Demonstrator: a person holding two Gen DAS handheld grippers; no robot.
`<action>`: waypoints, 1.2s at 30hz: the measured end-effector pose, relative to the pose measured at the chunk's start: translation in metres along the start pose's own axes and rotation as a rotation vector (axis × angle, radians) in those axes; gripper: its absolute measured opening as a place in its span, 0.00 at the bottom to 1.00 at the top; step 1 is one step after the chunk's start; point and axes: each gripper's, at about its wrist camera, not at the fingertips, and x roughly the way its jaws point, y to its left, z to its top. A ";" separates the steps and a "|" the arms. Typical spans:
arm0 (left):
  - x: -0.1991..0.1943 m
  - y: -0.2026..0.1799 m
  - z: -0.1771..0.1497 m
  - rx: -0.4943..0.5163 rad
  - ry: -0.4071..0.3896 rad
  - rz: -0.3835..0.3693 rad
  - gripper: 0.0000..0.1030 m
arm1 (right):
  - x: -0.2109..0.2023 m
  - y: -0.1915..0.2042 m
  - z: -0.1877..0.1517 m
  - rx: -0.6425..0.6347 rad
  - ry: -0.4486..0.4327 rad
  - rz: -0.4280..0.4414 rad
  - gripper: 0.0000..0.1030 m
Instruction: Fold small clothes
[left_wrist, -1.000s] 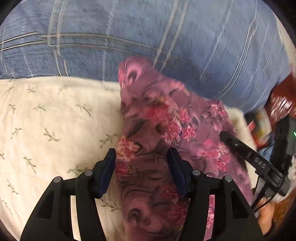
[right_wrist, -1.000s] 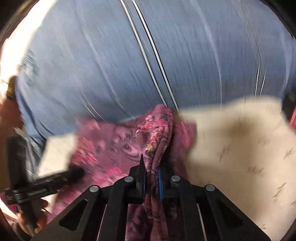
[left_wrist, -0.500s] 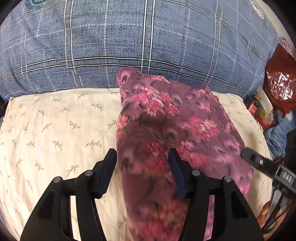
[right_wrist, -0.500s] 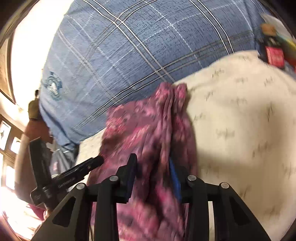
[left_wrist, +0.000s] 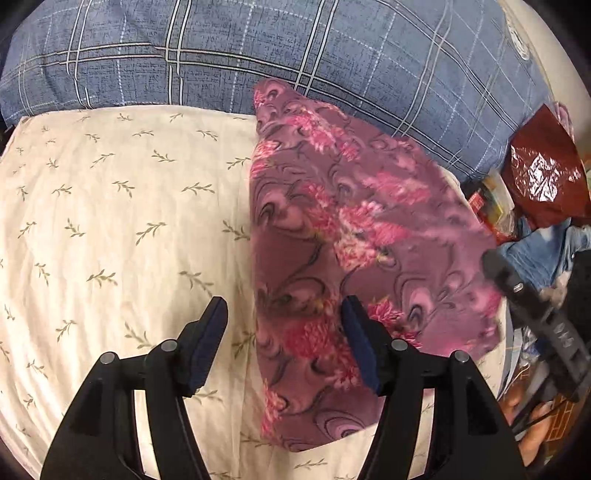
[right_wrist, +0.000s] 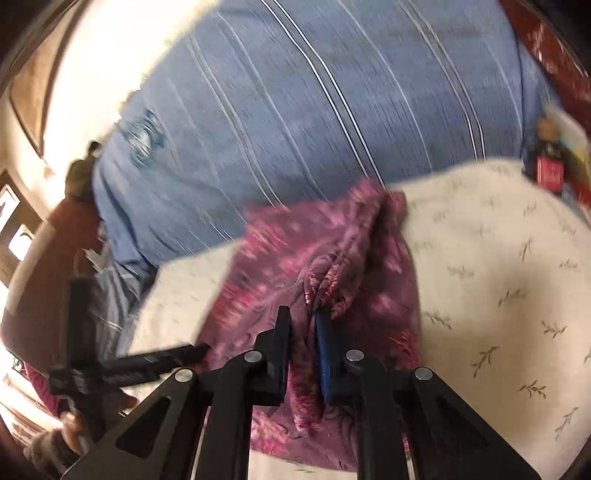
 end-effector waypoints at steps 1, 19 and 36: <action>0.004 -0.001 -0.002 0.007 0.013 0.018 0.66 | 0.003 0.000 -0.002 -0.018 0.014 -0.024 0.12; -0.009 -0.008 -0.046 0.094 0.061 -0.093 0.66 | -0.028 -0.029 -0.045 0.046 0.025 -0.105 0.24; 0.047 -0.011 0.036 0.096 0.021 -0.101 0.78 | 0.051 -0.042 0.013 -0.049 0.111 -0.080 0.37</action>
